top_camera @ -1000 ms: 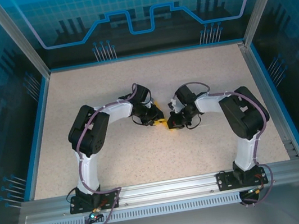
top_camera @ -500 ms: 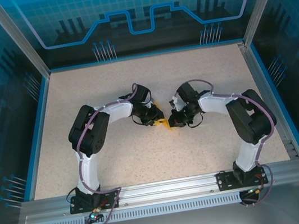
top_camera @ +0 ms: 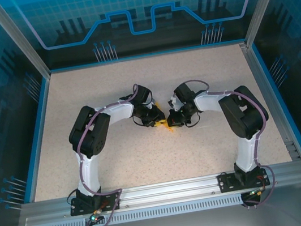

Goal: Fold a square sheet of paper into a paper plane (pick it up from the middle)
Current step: Fold the wing for the fifth time at the center of the table.

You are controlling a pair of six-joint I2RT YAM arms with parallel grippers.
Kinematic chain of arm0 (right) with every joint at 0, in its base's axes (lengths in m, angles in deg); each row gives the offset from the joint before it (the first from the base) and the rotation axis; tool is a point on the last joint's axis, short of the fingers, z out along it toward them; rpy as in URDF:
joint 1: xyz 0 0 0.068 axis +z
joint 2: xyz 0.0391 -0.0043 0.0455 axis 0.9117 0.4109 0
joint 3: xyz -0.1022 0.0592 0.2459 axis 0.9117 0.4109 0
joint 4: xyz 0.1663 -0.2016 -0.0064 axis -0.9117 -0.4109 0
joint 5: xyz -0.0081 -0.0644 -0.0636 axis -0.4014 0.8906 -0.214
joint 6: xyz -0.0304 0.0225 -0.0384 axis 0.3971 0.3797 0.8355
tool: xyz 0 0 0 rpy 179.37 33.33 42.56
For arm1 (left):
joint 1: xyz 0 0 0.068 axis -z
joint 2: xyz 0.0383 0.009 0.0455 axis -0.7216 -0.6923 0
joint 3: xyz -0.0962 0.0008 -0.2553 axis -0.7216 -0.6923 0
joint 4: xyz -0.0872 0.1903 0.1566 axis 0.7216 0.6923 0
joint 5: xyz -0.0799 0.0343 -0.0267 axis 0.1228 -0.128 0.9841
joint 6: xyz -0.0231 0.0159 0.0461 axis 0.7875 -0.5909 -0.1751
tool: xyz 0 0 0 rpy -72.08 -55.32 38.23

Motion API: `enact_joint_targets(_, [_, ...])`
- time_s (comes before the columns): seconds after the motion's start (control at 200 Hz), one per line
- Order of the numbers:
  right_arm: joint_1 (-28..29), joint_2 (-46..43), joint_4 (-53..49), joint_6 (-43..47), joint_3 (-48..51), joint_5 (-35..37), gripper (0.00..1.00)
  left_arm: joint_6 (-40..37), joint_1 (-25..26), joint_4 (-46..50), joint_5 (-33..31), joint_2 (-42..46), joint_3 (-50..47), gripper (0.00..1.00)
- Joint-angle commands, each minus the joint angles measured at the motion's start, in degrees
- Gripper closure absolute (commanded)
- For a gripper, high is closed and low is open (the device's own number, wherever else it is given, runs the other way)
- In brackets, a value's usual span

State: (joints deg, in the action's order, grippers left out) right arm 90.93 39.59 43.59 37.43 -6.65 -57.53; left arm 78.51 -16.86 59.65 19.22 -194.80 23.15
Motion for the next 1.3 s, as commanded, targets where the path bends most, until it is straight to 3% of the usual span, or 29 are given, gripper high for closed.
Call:
enact_joint_targets(0.0, [0.4,1.1,-3.5,0.5,1.4,2.3,0.98,-0.3,-0.6,1.9,-2.1,-2.4,1.1,0.78])
enact_joint_targets(0.585, [0.6,1.7,-6.6,3.8,4.3,4.4,0.98,-1.4,-5.0,-2.8,4.1,-4.2,2.3,0.77])
enact_joint_targets(1.296, [0.6,3.1,-6.8,3.5,3.8,4.8,0.98,-15.1,-7.0,0.2,3.9,-4.2,7.3,0.73])
